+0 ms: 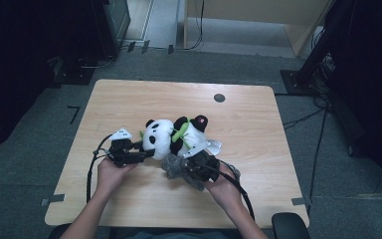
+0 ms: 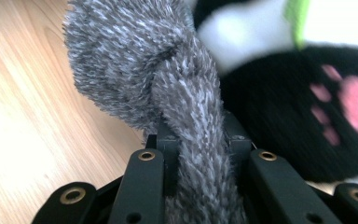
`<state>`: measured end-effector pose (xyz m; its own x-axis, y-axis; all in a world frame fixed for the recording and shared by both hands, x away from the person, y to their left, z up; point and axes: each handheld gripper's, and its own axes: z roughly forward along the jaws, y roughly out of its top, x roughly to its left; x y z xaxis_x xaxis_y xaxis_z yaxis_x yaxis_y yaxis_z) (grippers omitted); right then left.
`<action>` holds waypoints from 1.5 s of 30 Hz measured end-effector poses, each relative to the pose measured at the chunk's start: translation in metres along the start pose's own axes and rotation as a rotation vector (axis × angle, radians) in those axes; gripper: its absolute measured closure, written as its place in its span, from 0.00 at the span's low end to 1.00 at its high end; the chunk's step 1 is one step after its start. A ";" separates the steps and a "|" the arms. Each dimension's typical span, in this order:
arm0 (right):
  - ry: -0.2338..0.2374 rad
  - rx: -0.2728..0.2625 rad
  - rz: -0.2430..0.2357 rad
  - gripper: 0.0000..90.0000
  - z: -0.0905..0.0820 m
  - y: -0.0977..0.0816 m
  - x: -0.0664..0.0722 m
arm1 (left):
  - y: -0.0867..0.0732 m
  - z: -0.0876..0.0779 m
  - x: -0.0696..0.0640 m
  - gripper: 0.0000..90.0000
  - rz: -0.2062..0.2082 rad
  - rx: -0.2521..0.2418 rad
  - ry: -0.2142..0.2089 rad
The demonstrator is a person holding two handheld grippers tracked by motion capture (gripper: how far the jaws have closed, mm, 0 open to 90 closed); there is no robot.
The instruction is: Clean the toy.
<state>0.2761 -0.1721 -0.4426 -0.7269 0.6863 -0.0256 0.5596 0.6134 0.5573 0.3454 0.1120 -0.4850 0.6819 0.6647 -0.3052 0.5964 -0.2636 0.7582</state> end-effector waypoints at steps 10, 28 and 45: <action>0.026 0.000 0.058 0.83 -0.015 -0.019 -0.025 | 0.000 0.000 0.000 0.44 -0.004 -0.003 0.000; 0.047 -0.070 0.113 0.82 -0.037 -0.050 -0.068 | 0.001 0.001 0.001 0.45 -0.001 0.001 -0.002; -0.012 -0.132 0.206 0.82 -0.045 -0.050 -0.113 | 0.000 0.001 0.001 0.45 0.022 -0.002 0.005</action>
<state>0.3118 -0.2979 -0.4306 -0.5972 0.7970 0.0905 0.6384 0.4040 0.6552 0.3468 0.1114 -0.4858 0.6925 0.6624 -0.2858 0.5806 -0.2766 0.7658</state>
